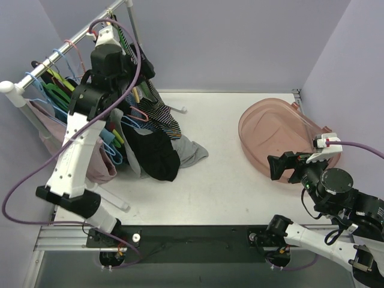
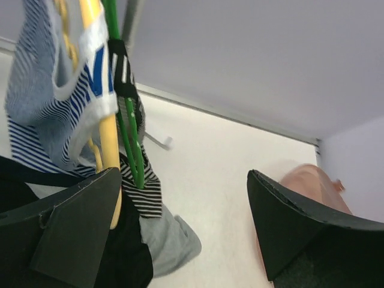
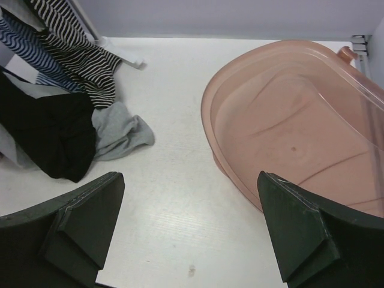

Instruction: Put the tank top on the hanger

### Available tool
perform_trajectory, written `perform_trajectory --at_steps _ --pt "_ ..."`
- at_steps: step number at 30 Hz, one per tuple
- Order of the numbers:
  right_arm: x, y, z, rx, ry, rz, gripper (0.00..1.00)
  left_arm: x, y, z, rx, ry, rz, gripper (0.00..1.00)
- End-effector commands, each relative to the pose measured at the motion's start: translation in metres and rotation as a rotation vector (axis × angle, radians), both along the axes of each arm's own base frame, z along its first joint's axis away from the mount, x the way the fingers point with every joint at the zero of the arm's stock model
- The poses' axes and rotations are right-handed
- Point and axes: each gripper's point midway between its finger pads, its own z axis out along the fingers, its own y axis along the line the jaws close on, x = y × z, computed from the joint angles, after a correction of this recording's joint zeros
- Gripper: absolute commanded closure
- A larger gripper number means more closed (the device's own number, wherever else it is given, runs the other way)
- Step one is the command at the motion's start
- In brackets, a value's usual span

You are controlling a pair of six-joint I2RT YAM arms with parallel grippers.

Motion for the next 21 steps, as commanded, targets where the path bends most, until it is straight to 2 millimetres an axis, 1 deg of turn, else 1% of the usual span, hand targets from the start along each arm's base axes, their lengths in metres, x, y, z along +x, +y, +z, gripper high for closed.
perform_trajectory --at_steps 1,2,3,4,5,6,7,8,9,10,11,12,13,14,15,16,18,19,21 --pt "0.002 -0.028 -0.001 -0.046 -0.013 -0.131 0.00 -0.064 -0.019 0.060 -0.101 -0.208 -0.256 0.03" --pt "0.004 -0.032 -0.001 -0.055 -0.011 -0.163 0.00 -0.075 -0.027 0.073 -0.123 -0.269 -0.321 0.03" --pt "0.004 -0.035 0.001 -0.055 -0.010 -0.180 0.00 -0.083 -0.029 0.074 -0.129 -0.285 -0.349 0.03" --pt "0.005 -0.038 0.001 -0.059 -0.007 -0.204 0.00 -0.099 -0.027 0.074 -0.135 -0.304 -0.374 0.03" --pt "0.008 -0.041 0.002 -0.048 -0.005 -0.256 0.00 -0.106 -0.027 0.079 -0.138 -0.337 -0.398 0.03" --pt "0.007 -0.048 0.003 -0.055 0.000 -0.288 0.00 -0.117 -0.031 0.080 -0.140 -0.352 -0.451 0.03" --pt "0.007 -0.051 0.005 -0.050 0.000 -0.319 0.00 -0.132 -0.030 0.079 -0.134 -0.366 -0.480 0.03" --pt "0.009 -0.052 0.005 -0.054 0.009 -0.348 0.00 -0.140 -0.031 0.079 -0.126 -0.381 -0.508 0.03" --pt "0.008 -0.060 0.005 -0.054 0.010 -0.400 0.00 -0.150 -0.033 0.077 -0.100 -0.394 -0.553 0.03" --pt "0.008 -0.062 0.010 -0.042 0.008 -0.421 0.00 -0.164 -0.031 0.074 -0.084 -0.411 -0.581 0.03" --pt "0.006 -0.067 0.010 -0.064 0.015 -0.443 0.00 -0.173 -0.030 0.072 -0.062 -0.428 -0.607 0.03" --pt "0.006 -0.071 0.012 -0.042 0.006 -0.470 0.00 -0.181 -0.029 0.069 -0.024 -0.448 -0.632 0.03" --pt "0.004 -0.075 0.017 -0.031 -0.002 -0.482 0.00 -0.205 -0.027 0.074 -0.011 -0.494 -0.677 0.03" --pt "0.003 -0.077 0.018 -0.026 -0.006 -0.490 0.00 -0.209 -0.027 0.063 0.007 -0.483 -0.693 0.03" --pt "0.002 -0.080 0.021 -0.011 -0.012 -0.493 0.00 -0.218 -0.024 0.063 0.039 -0.506 -0.705 0.03" --pt "-0.001 -0.084 0.024 0.007 -0.021 -0.498 0.00 -0.235 -0.016 0.063 0.055 -0.525 -0.709 0.03" --pt "-0.004 -0.090 0.027 0.024 -0.029 -0.499 0.00 -0.247 -0.008 0.056 0.090 -0.531 -0.697 0.03" --pt "-0.006 -0.092 0.029 0.029 -0.032 -0.496 0.00 -0.258 0.001 0.055 0.100 -0.538 -0.675 0.03" --pt "-0.011 -0.101 0.031 0.016 -0.030 -0.510 0.00 -0.266 0.008 0.049 0.118 -0.539 -0.659 0.03"
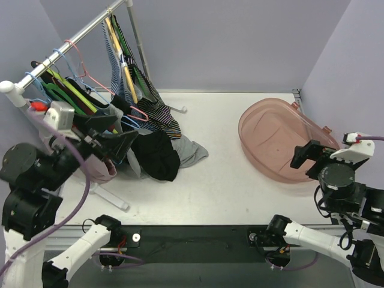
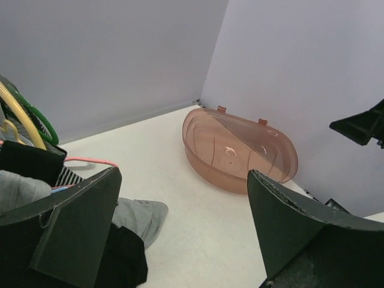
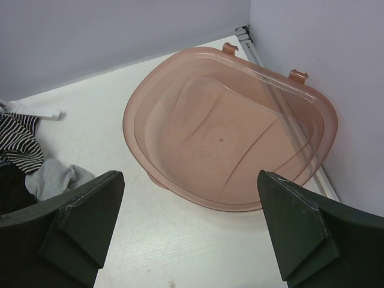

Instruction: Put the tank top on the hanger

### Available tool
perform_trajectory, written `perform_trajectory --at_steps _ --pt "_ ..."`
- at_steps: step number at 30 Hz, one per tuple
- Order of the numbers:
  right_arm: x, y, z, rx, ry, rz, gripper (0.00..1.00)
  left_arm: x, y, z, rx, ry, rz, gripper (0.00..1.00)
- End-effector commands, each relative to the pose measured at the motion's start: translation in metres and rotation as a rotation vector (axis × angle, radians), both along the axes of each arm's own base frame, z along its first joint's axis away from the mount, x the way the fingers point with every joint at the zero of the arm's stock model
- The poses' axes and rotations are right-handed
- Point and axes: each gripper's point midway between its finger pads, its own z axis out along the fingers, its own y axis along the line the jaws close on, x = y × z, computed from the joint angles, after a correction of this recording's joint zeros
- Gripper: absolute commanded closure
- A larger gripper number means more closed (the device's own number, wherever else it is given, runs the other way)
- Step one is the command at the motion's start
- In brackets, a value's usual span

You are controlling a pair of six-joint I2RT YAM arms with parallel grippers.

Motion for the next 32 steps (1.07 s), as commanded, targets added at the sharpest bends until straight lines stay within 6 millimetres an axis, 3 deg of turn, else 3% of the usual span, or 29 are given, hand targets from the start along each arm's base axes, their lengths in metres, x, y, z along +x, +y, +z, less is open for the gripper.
perform_trajectory --at_steps 1,7,19,25,32 --pt "-0.012 -0.033 0.012 -0.008 -0.031 -0.103 0.00 -0.035 0.018 -0.002 0.059 -0.097 0.013 0.03" --pt "-0.017 -0.040 0.008 -0.063 0.042 -0.155 0.00 -0.051 0.030 -0.012 0.074 -0.101 0.040 0.03" --pt "-0.008 -0.037 0.008 -0.211 0.085 -0.162 0.00 -0.047 0.059 -0.012 0.105 -0.122 0.194 0.03" --pt "-0.005 -0.036 0.007 -0.231 0.077 -0.161 0.00 -0.044 0.057 -0.019 0.125 -0.104 0.193 0.03" --pt "-0.011 -0.051 0.013 -0.289 0.057 -0.199 0.00 -0.039 0.057 -0.020 0.147 -0.104 0.198 0.03"
